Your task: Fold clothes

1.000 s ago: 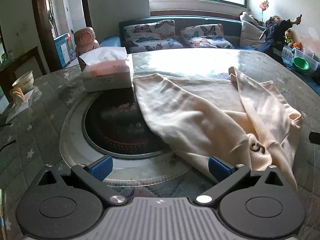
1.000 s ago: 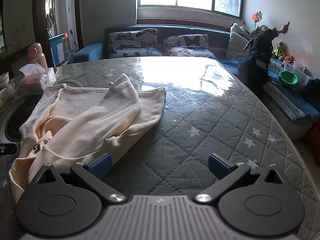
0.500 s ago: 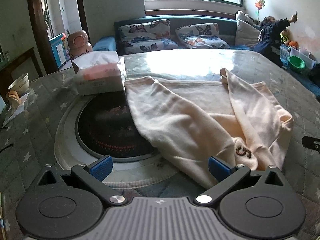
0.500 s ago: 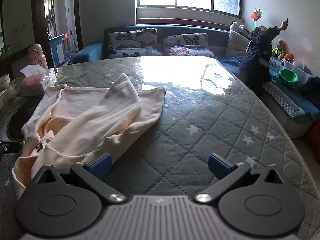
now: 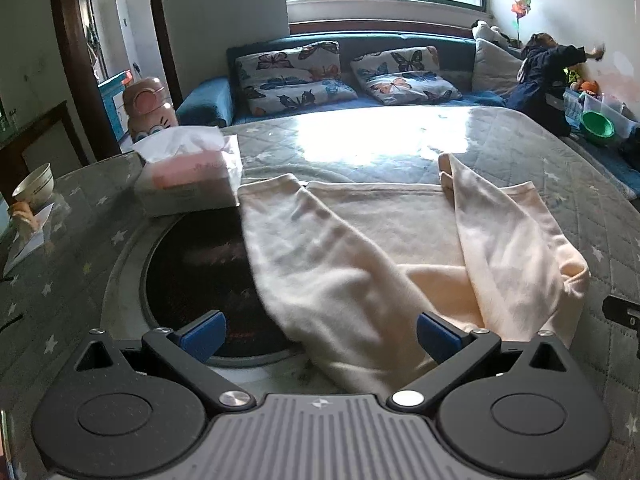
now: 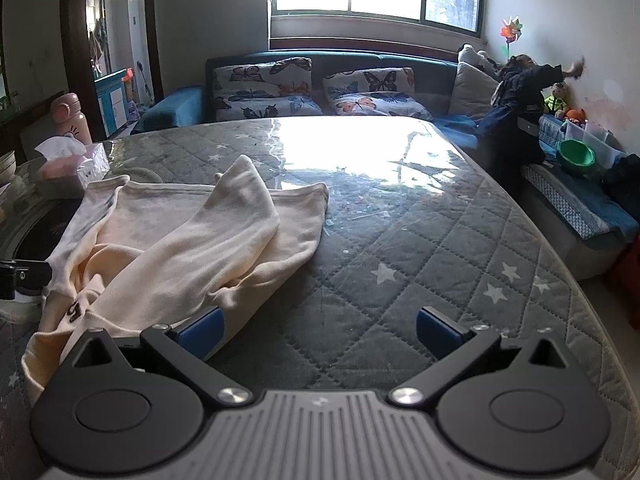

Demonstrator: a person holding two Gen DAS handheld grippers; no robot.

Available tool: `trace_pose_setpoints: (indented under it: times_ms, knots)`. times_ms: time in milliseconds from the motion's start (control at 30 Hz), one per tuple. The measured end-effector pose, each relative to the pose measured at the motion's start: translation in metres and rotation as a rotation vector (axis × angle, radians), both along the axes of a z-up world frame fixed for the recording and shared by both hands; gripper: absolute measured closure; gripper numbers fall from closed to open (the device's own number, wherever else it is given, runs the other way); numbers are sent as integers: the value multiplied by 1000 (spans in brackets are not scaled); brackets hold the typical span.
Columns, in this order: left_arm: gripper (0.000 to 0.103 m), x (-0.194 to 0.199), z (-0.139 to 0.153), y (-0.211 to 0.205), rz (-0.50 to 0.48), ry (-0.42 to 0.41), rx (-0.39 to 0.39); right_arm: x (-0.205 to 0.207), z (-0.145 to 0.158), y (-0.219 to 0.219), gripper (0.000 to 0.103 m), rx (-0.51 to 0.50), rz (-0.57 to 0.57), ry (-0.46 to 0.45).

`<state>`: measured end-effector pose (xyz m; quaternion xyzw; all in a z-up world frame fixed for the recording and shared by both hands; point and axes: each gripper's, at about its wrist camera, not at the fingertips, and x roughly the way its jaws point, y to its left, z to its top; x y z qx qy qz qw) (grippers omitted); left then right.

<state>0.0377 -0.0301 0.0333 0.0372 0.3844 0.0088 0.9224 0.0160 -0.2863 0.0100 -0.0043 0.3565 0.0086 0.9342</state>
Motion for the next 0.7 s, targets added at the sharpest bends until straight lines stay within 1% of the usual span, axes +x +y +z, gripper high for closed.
trace_pose_setpoints:
  times_ms: [133, 267, 433, 500, 567, 633, 700]
  knots:
    - [0, 11, -3, -3, -6, 14, -16, 5, 1, -2, 0, -2, -6, 2]
    - [0, 24, -10, 0, -3, 41, -49, 11, 1, -4, 0, 0, -11, 7]
    - [5, 36, -13, 4, -3, 64, -95, 23, 0, -5, 0, 0, -10, 12]
    - [9, 40, -12, 4, 0, 67, -102, 27, 1, -4, 0, 0, -6, 13]
    - [9, 44, -10, 3, -2, 65, -106, 33, 2, -2, 0, 2, 2, 13]
    - [13, 47, -12, 0, -6, 67, -100, 39, 3, 1, 0, 0, 11, 16]
    - [25, 50, -16, -1, -16, 85, -104, 45, 4, 6, 0, -3, 25, 16]
